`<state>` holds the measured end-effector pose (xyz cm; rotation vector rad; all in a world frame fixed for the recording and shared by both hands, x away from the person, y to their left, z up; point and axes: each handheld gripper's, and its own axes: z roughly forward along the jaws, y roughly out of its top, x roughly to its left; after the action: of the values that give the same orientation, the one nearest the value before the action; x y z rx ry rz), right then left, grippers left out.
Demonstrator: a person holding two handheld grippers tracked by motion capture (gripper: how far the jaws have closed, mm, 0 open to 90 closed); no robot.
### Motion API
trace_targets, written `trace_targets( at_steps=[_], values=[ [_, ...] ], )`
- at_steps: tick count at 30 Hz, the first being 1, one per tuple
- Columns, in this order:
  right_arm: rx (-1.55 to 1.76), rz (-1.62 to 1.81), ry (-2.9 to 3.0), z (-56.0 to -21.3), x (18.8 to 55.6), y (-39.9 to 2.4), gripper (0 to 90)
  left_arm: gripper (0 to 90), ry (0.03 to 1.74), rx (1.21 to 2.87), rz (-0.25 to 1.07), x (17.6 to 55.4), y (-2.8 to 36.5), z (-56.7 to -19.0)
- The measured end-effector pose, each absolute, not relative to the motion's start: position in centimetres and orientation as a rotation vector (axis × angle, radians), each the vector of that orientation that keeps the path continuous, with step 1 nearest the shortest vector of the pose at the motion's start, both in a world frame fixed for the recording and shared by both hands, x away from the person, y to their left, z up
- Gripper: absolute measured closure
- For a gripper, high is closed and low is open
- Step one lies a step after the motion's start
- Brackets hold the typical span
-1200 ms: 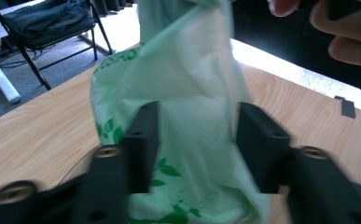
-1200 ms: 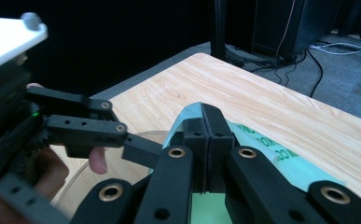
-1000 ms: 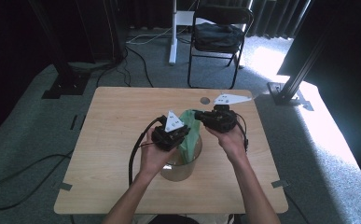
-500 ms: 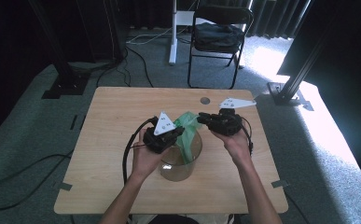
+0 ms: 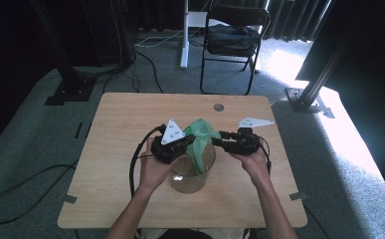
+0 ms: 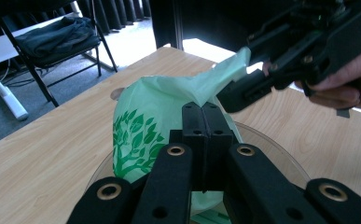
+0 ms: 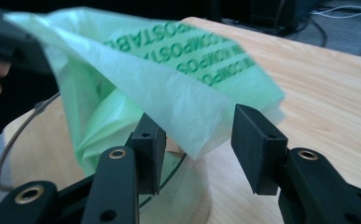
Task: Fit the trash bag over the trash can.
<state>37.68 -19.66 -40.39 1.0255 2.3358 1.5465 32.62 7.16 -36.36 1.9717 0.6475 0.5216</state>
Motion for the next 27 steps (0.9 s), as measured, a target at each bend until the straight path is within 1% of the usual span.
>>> trace_targets(
  at_steps=[4, 6, 7, 10, 12, 13, 14, 20, 25, 27],
  values=[
    [1.006, 1.572, 2.356, -41.0, 37.8, -19.4, 51.3, 90.0, 0.652, 1.961, 0.527, 32.6, 7.4, -36.3],
    [1.007, 1.588, 2.358, -41.0, 37.9, -19.3, 53.0, 90.0, 0.658, 1.955, 0.526, 32.6, 7.5, -36.3],
    [1.006, 1.591, 2.361, -41.0, 38.0, -19.2, 56.0, 90.0, 0.663, 1.953, 0.526, 32.6, 7.6, -36.3],
    [0.978, 1.603, 2.368, -40.8, 37.9, -19.0, 75.6, 90.0, 0.673, 1.956, 0.523, 32.8, 7.8, -36.3],
    [0.964, 1.604, 2.368, -40.4, 37.9, -18.8, 86.0, 90.0, 0.68, 1.956, 0.523, 32.8, 8.0, -36.5],
    [0.956, 1.606, 2.363, -40.2, 37.9, -18.8, 89.2, 90.0, 0.687, 1.953, 0.521, 32.9, 8.1, -36.6],
    [0.95, 1.611, 2.359, -40.0, 37.8, -18.8, 90.0, 90.0, 0.69, 1.954, 0.523, 32.9, 8.2, -36.6],
    [0.936, 1.618, 2.326, -38.5, 37.6, -18.9, 90.0, 90.0, 0.709, 1.942, 0.511, 32.9, 9.0, -36.9],
    [0.958, 1.601, 2.314, -38.9, 37.8, -19.2, 89.0, 90.0, 0.697, 1.932, 0.523, 32.7, 9.2, -36.7],
    [0.958, 1.58, 2.32, -39.3, 37.9, -19.1, 71.8, 90.0, 0.69, 1.929, 0.524, 32.6, 9.2, -36.6]
  ],
)
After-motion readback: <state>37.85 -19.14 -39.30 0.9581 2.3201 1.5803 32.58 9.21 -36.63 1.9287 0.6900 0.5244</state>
